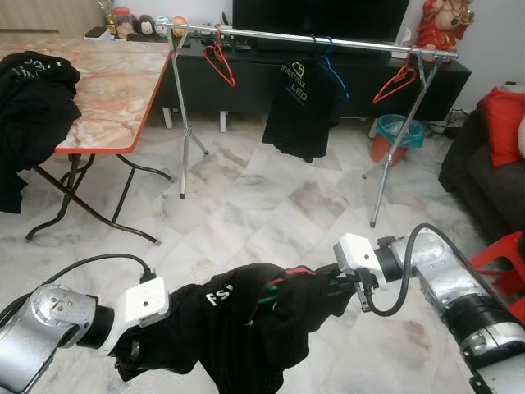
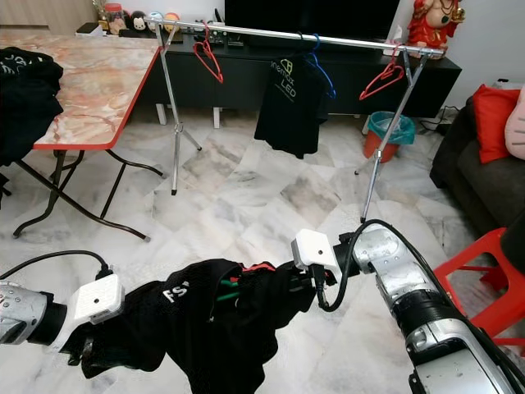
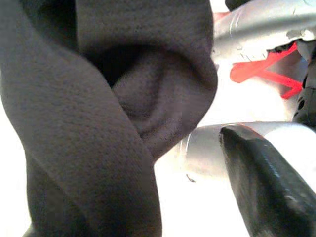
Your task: Hang hanger
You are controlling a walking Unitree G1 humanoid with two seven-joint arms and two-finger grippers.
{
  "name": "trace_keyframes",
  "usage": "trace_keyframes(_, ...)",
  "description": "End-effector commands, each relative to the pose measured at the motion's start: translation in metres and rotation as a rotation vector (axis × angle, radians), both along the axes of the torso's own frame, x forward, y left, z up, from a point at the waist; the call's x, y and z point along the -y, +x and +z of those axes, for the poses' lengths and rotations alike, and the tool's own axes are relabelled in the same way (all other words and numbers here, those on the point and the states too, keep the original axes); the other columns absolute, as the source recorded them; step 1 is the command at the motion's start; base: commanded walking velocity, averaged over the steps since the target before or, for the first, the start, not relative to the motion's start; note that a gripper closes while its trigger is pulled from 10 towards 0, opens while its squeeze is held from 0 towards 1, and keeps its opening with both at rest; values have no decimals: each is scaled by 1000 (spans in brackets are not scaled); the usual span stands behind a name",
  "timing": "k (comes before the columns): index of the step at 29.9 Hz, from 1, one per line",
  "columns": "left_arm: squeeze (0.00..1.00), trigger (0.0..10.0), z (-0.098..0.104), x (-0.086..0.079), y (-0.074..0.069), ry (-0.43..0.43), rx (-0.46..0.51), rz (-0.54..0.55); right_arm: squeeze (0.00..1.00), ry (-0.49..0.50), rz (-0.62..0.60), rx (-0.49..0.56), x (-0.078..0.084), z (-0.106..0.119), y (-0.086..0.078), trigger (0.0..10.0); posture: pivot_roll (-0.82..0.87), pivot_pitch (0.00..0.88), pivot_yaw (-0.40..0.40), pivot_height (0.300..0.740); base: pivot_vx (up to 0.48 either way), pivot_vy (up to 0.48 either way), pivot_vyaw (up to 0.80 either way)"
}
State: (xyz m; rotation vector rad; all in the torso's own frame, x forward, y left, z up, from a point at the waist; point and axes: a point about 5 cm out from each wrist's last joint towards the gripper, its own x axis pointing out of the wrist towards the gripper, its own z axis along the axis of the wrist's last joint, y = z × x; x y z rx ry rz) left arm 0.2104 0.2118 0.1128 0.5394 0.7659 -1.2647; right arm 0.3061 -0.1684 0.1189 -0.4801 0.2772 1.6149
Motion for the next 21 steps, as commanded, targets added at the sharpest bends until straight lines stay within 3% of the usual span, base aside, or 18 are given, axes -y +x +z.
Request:
trace_keyframes(1,1000,10000,-5,-5,0,60,13,-4,0,41,-8,37,3,13,5,0,101,0,-87,740,0,0,0)
trace_keyframes(3,1000,10000,-15,-16,3,167,62,10,0,45,15,27,3,14,3,0,97,0,-87,740,0,0,0)
trace_keyframes(6,1000,10000,-18,-20,11,200,137,44,0,45,16,30,4,14,3,0,98,0,-90,740,0,0,0)
trace_keyframes(8,1000,10000,-14,-23,27,220,288,121,0,33,-14,62,4,13,6,0,98,0,-92,740,0,0,0)
trace_keyframes(9,780,10000,-11,-25,37,227,387,167,0,21,-36,92,3,12,8,0,99,0,-93,740,0,0,0)
trace_keyframes(10,125,10000,-2,-29,54,232,555,277,0,13,-103,191,0,13,15,0,98,0,-89,740,0,0,0)
trace_keyframes(11,125,10000,-2,-29,54,232,555,277,0,13,-103,191,0,13,15,0,98,0,-89,740,0,0,0)
trace_keyframes(12,0,10000,2,-30,59,216,619,329,0,18,-137,222,-2,14,18,0,97,0,-88,740,0,0,0)
trace_keyframes(13,0,10000,2,-30,59,216,619,329,0,18,-137,222,-2,14,18,0,97,0,-88,740,0,0,0)
trace_keyframes(17,0,10000,14,-34,71,102,746,517,0,87,-256,348,-12,19,28,0,103,0,-81,740,0,0,0)
trace_keyframes(21,0,10000,17,-37,74,82,800,572,0,123,-278,356,-19,18,28,0,108,0,-70,740,0,0,0)
